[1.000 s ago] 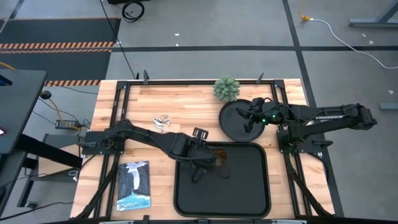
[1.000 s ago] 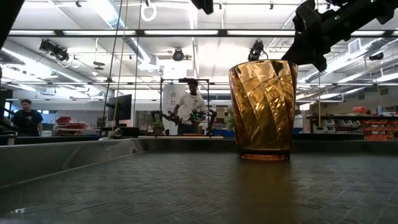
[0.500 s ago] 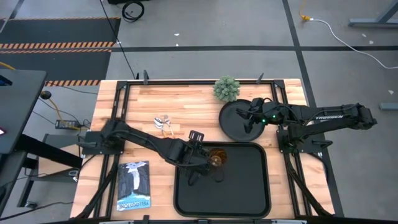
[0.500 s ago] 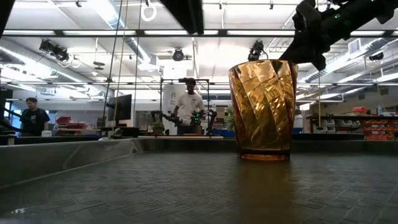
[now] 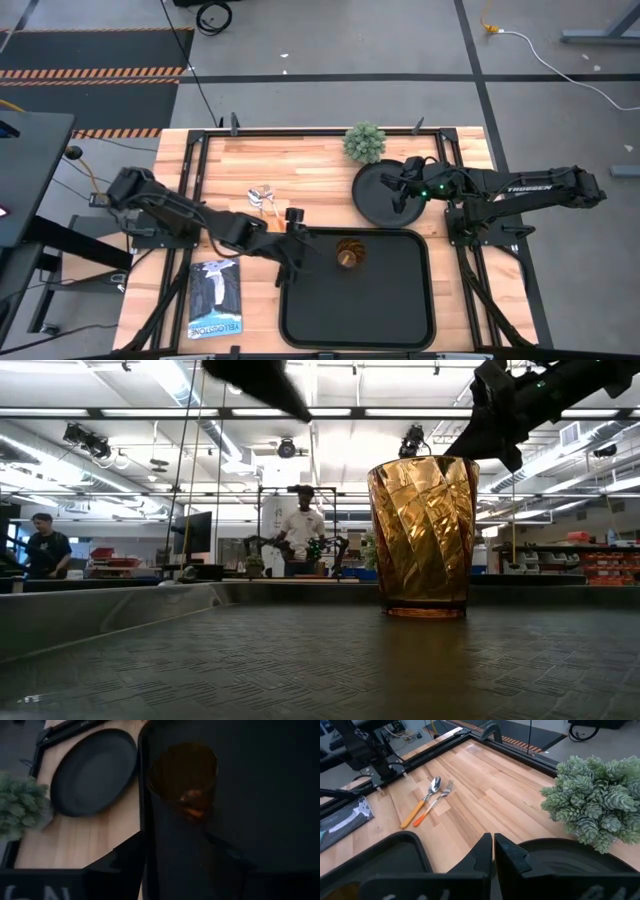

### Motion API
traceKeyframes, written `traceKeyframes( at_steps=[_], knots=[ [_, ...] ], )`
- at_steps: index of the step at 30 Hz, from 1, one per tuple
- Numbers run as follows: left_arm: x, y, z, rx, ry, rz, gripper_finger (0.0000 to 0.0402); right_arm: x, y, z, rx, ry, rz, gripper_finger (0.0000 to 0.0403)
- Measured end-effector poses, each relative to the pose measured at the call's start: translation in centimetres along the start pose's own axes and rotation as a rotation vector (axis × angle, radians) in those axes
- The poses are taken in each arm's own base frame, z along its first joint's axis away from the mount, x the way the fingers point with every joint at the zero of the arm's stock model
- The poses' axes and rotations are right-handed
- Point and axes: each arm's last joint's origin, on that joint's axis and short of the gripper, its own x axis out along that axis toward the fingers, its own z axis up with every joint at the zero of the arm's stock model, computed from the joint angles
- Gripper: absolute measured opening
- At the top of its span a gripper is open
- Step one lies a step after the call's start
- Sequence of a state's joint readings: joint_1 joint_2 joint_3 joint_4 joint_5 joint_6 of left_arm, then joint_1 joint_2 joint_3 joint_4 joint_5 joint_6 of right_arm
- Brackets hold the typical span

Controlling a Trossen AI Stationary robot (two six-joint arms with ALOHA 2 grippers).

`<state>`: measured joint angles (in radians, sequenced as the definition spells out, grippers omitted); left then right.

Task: Pick and place plate/cup/fork/spoon on tray
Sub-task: Put the brown cup on the black tray

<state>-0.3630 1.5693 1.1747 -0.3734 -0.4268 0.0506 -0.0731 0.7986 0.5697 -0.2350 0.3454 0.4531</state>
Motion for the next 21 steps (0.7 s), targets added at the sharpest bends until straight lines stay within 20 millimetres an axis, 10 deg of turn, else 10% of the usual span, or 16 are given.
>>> traceKeyframes(
  at_steps=[12,21],
  knots=[
    [2.7,-1.4,-6.8,-0.091,-0.042,-0.077,0.0189,-0.1,0.4,0.1,-0.06,-0.017,0.022,0.0025],
    [3.9,0.5,-7.7,-0.233,-0.167,0.0,0.0189,-0.5,1.6,2.1,-0.364,-0.255,0.062,0.0025]
  ],
)
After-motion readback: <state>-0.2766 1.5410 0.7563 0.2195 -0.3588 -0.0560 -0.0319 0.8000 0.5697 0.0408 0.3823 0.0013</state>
